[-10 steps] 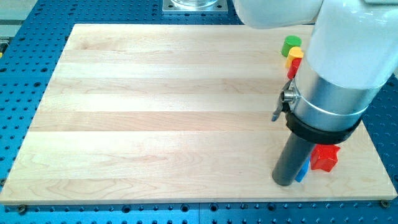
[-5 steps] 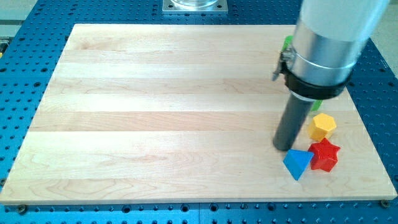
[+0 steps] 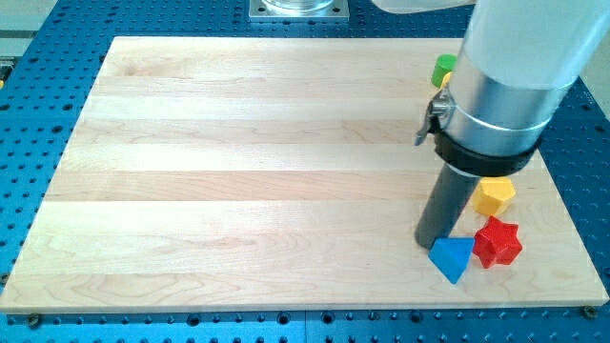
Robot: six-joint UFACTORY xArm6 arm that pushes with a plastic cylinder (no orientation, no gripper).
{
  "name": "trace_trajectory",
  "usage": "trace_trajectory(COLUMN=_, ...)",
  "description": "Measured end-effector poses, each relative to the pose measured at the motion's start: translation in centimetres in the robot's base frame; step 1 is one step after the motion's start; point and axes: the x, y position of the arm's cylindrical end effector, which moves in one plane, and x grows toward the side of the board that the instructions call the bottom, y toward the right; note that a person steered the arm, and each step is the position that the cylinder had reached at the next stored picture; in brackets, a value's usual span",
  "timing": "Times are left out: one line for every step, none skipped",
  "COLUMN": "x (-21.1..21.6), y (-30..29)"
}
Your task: Move the blue triangle into the red star
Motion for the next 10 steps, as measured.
trace_trajectory(x=-0.4, y=-1.3)
trace_trajectory(x=-0.3, y=-3.3)
trace_trajectory(x=0.8, y=-3.8)
trace_trajectory(x=3.0, y=-3.8)
trace_trajectory(x=3.2, y=-2.3)
trace_trajectory(x=3.1, y=-0.9)
trace_trajectory(x=3.2, y=-0.6)
trace_trajectory(x=3.8, y=-0.6)
trace_trajectory(x=4.1, y=-0.1)
trace_trajectory(x=4.1, y=1.3)
